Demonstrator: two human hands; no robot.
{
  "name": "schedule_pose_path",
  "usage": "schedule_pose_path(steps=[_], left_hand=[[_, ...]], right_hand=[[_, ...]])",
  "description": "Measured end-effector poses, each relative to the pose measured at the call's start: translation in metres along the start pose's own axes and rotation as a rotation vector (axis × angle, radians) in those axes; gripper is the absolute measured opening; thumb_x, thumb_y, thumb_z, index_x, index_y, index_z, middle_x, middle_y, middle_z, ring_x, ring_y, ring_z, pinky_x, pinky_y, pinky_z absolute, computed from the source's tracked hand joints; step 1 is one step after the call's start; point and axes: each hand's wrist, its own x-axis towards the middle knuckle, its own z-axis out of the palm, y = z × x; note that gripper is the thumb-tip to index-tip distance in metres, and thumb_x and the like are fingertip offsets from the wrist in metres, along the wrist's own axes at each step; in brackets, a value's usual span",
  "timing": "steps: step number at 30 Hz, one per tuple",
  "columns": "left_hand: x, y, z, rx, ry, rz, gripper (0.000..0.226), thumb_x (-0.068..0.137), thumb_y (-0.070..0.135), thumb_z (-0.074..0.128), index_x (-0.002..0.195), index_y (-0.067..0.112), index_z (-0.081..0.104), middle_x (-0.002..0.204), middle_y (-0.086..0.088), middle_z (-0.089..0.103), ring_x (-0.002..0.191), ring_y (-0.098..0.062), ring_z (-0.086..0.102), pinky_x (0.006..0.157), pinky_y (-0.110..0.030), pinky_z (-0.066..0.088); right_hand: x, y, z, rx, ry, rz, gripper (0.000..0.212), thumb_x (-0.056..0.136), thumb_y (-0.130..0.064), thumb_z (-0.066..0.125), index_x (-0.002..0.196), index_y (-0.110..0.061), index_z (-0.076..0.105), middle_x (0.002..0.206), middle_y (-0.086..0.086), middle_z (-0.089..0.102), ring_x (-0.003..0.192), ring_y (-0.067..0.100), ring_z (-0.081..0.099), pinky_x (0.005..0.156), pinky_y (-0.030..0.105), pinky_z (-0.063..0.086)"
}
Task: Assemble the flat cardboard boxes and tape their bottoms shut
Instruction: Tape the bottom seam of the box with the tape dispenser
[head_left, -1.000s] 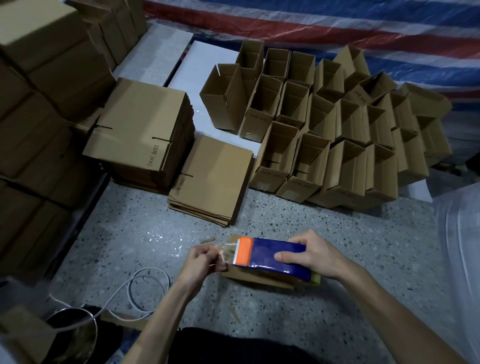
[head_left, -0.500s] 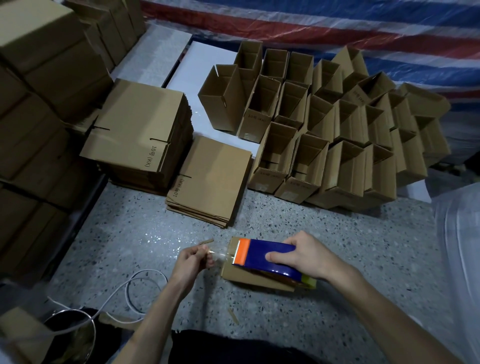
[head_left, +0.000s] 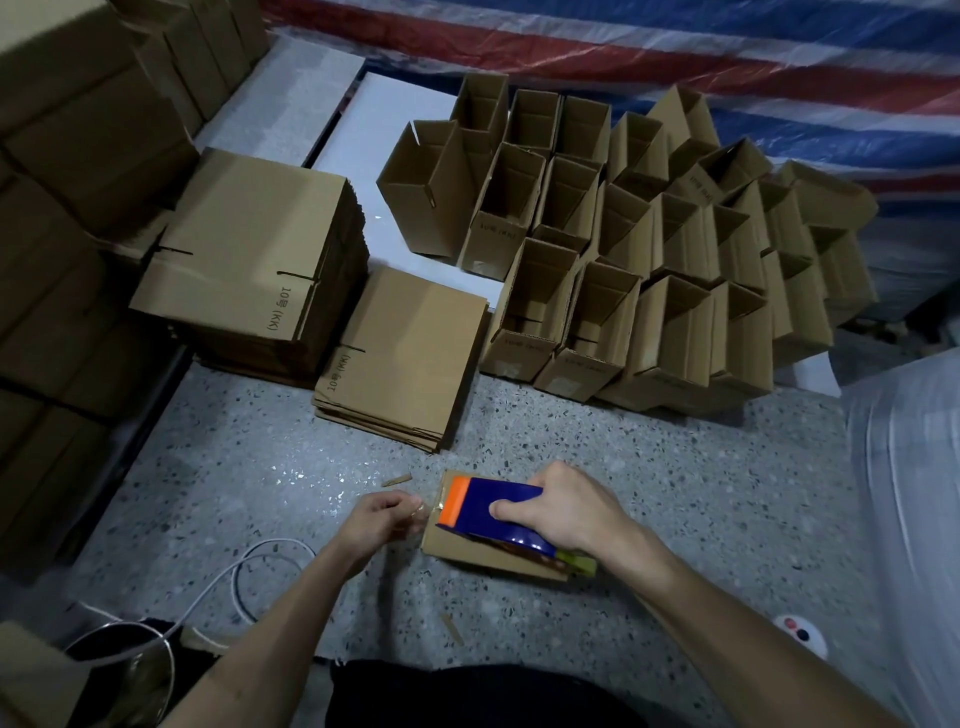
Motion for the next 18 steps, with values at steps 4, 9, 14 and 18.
schedule_pose_path(steps=[4,9,14,18], left_hand=[[0.009,0.003,-0.004,0.125,0.142,-0.048,0.018,0.095,0.022,0.066,0.099,0.007,0.076,0.105,-0.008,0.073,0.091,-0.024,0.069,0.076,-0.034,0.057],[0.000,0.000,-0.026,0.277,0.681,-0.051,0.020,0.096,0.013,0.064,0.112,0.001,0.067,0.113,-0.019,0.069,0.109,-0.034,0.064,0.098,-0.042,0.049],[-0.050,0.015,0.030,0.181,0.120,0.143,0.047,0.103,0.057,0.026,0.138,0.039,0.052,0.138,0.011,0.057,0.127,-0.011,0.053,0.111,-0.040,0.038],[-0.061,0.001,0.060,0.125,0.014,0.088,0.054,0.101,0.062,0.013,0.153,0.050,0.024,0.148,0.008,0.048,0.137,-0.013,0.045,0.120,-0.049,0.027]], right_hand=[[0.001,0.000,0.001,-0.010,-0.005,-0.006,0.054,0.071,-0.070,0.070,0.074,-0.016,0.070,0.060,-0.007,0.067,0.061,0.009,0.067,0.054,0.025,0.045],[0.004,0.002,0.000,-0.019,-0.007,-0.001,0.056,0.071,-0.072,0.069,0.077,-0.016,0.071,0.064,-0.006,0.069,0.063,0.010,0.068,0.058,0.025,0.050],[0.009,0.003,-0.001,-0.013,-0.023,0.001,0.056,0.071,-0.071,0.070,0.077,-0.015,0.071,0.062,-0.004,0.070,0.062,0.011,0.069,0.061,0.029,0.055],[0.010,0.003,-0.001,-0.013,-0.034,0.008,0.055,0.070,-0.070,0.071,0.076,-0.016,0.071,0.062,-0.004,0.070,0.061,0.010,0.069,0.060,0.029,0.054]])
